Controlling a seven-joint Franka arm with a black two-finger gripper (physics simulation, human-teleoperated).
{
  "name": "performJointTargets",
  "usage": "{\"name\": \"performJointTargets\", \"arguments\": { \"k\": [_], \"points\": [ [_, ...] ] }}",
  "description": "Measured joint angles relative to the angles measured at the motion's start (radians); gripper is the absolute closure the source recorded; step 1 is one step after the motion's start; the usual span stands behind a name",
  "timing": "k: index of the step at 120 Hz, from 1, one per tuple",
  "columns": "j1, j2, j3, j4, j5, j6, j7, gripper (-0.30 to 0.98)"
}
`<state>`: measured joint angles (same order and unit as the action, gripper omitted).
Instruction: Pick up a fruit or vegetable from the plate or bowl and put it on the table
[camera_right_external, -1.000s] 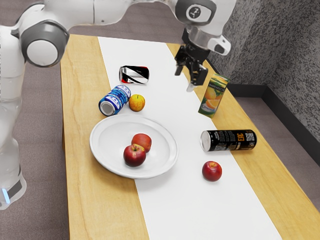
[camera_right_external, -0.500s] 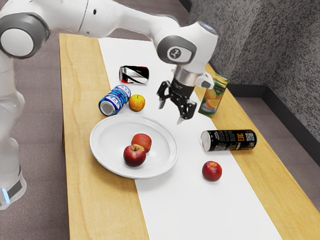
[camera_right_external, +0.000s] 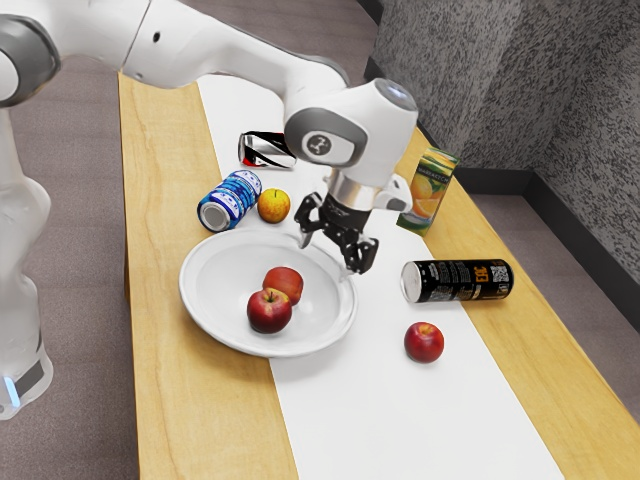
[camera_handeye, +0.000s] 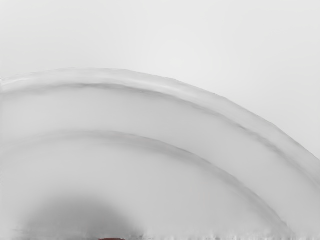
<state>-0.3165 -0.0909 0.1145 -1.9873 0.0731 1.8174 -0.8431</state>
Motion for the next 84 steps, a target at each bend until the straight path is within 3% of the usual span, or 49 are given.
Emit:
{"name": "performJointTargets", "arguments": {
  "k": [23,84],
  "points": [
    [0.091,-0.112,-0.061,-0.130,0.009,0.035,-0.068,0.00],
    [0.118,-0.127,-0.140,-0.215,-0.012,0.113,-0.208,0.00]
  ]
}}
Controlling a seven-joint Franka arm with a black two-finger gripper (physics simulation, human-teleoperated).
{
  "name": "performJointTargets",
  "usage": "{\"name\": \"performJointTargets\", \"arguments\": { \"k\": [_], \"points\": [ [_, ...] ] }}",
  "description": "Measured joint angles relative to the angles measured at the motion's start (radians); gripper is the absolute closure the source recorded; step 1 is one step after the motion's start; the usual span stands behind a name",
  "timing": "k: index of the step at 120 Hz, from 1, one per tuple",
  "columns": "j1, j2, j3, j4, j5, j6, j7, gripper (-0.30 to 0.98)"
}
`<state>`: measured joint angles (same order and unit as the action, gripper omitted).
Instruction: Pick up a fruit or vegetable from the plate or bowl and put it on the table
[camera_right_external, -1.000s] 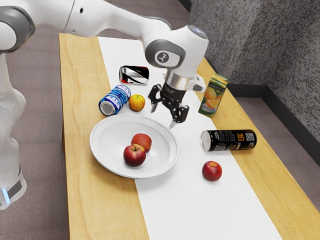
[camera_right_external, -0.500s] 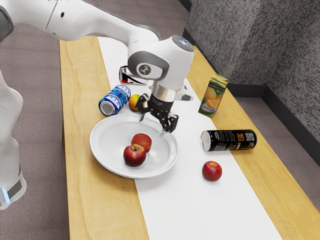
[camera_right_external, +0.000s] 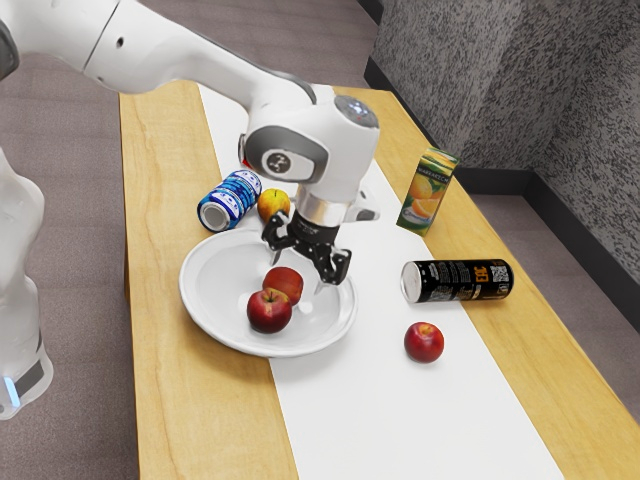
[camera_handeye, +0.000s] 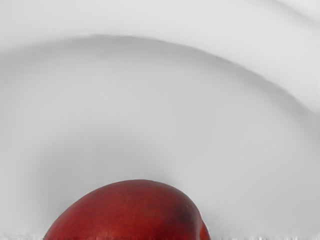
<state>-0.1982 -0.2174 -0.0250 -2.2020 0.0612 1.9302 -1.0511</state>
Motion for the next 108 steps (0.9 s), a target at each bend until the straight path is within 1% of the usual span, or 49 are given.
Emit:
{"name": "performJointTargets", "arguments": {
  "k": [49,70,78,94,108],
  "points": [
    [0.008,0.002,-0.003,-0.074,-0.017,0.045,-0.079,0.01],
    [0.014,0.002,-0.003,-0.081,-0.019,0.054,-0.100,0.20],
    [0.015,0.001,-0.003,-0.081,-0.018,0.056,-0.107,0.23],
    [0.016,0.000,-0.003,-0.075,-0.017,0.055,-0.122,0.33],
    [0.016,-0.006,-0.019,-0.035,-0.012,0.042,-0.133,0.38]
  ]
}}
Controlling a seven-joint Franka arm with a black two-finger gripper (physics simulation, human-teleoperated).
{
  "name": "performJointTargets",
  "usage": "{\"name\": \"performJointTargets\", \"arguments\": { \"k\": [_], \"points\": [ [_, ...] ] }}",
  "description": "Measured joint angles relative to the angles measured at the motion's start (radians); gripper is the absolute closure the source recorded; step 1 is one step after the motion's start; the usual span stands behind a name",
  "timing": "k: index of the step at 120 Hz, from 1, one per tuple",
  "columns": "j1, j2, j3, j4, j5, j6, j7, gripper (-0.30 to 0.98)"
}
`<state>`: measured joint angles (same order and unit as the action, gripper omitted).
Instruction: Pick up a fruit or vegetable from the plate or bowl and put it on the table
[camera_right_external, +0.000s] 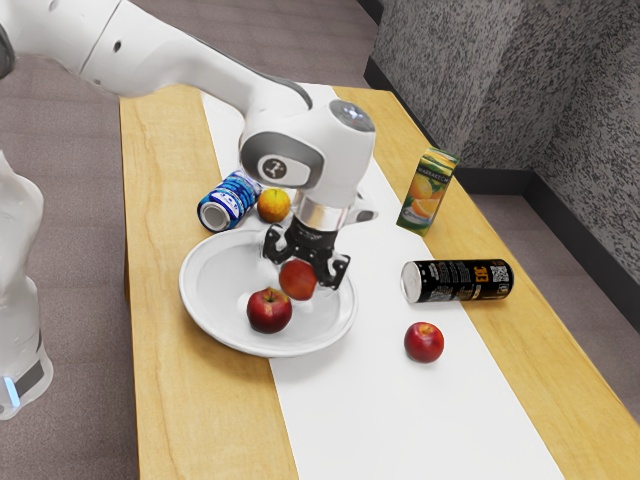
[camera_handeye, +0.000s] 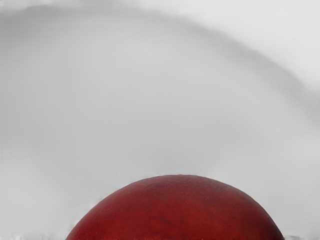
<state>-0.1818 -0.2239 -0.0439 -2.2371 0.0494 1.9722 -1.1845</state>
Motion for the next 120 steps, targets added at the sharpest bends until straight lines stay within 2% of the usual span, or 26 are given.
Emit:
{"name": "performJointTargets", "arguments": {
  "k": [25,37,54,81,83,91,103,113,120],
  "points": [
    [-0.004,0.020,-0.045,0.233,0.054,-0.124,-0.017,0.38],
    [-0.020,0.127,-0.114,0.402,0.092,-0.195,-0.024,0.39],
    [-0.129,0.300,-0.139,0.600,0.134,-0.273,-0.034,0.39],
    [-0.195,0.471,-0.139,0.679,0.138,-0.326,-0.050,0.40],
    [-0.199,0.475,-0.139,0.680,0.139,-0.328,-0.052,0.39],
    [-0.209,0.483,-0.136,0.681,0.143,-0.333,-0.056,0.23],
    [-0.213,0.486,-0.134,0.683,0.152,-0.338,-0.061,0.11],
    [-0.228,0.477,-0.141,0.703,0.203,-0.350,-0.065,0.06],
    [-0.233,0.429,-0.196,0.726,0.257,-0.400,-0.065,0.04]
  ]
}}
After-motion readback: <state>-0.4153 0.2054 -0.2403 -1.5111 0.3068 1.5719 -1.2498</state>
